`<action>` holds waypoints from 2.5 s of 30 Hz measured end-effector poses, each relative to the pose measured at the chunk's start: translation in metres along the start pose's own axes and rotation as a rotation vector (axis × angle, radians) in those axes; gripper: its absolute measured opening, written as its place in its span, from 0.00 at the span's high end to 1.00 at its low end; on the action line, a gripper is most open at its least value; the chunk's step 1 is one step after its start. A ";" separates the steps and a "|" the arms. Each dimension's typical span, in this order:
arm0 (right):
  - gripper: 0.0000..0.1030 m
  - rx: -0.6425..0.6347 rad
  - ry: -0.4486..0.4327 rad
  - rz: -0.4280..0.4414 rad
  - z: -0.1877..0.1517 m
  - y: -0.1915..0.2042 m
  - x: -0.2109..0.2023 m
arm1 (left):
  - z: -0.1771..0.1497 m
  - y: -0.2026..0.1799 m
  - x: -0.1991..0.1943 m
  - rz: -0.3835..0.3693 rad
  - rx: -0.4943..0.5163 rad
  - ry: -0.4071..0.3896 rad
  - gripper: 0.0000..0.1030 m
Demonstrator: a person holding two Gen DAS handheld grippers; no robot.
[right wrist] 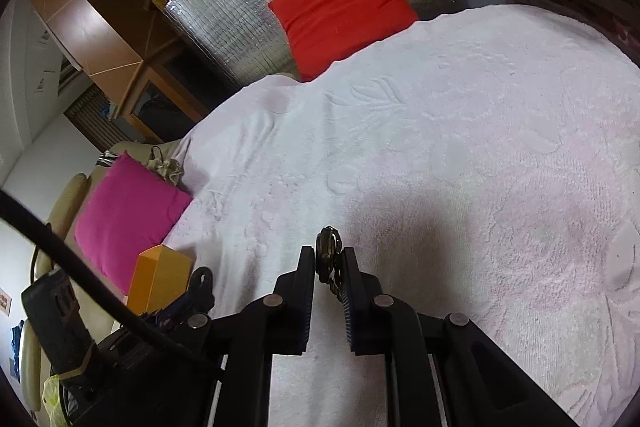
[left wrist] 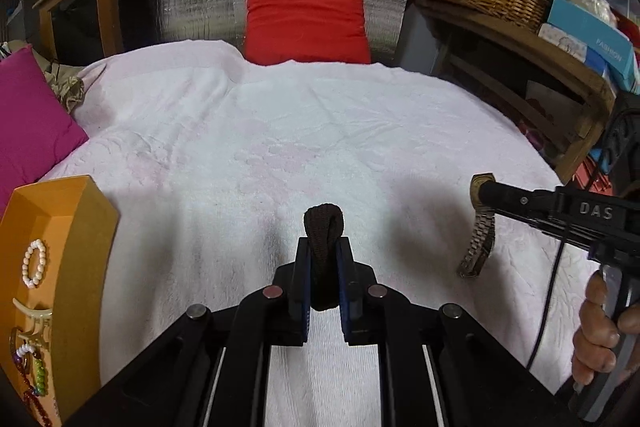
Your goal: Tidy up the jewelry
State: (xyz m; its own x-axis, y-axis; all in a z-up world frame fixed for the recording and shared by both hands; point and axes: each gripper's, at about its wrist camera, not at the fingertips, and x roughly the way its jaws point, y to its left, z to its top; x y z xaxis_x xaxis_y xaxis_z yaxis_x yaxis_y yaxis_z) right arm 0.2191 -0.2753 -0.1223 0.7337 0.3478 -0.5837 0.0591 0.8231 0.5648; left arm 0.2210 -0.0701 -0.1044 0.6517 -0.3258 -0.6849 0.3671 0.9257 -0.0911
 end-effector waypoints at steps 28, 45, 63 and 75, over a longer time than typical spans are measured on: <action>0.86 -0.268 0.004 0.205 -0.046 0.166 -0.012 | -0.060 0.141 -0.196 0.282 -0.224 -0.213 0.88; 0.86 -0.364 0.221 0.247 -0.077 0.345 0.127 | -0.166 0.230 -0.167 0.295 -0.381 0.043 0.88; 0.86 -0.390 0.461 -0.003 -0.095 0.344 0.260 | -0.159 0.236 -0.094 0.364 -0.379 0.236 0.57; 0.63 -0.375 0.387 0.179 -0.075 0.332 0.185 | -0.137 0.226 -0.148 0.503 -0.368 0.125 0.37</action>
State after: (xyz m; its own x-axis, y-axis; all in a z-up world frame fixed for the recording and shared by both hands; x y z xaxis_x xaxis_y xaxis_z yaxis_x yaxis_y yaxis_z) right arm 0.3240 0.0958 -0.0864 0.4046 0.5775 -0.7091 -0.3395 0.8148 0.4699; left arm 0.1167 0.2136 -0.1229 0.5946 0.1707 -0.7857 -0.2311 0.9723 0.0364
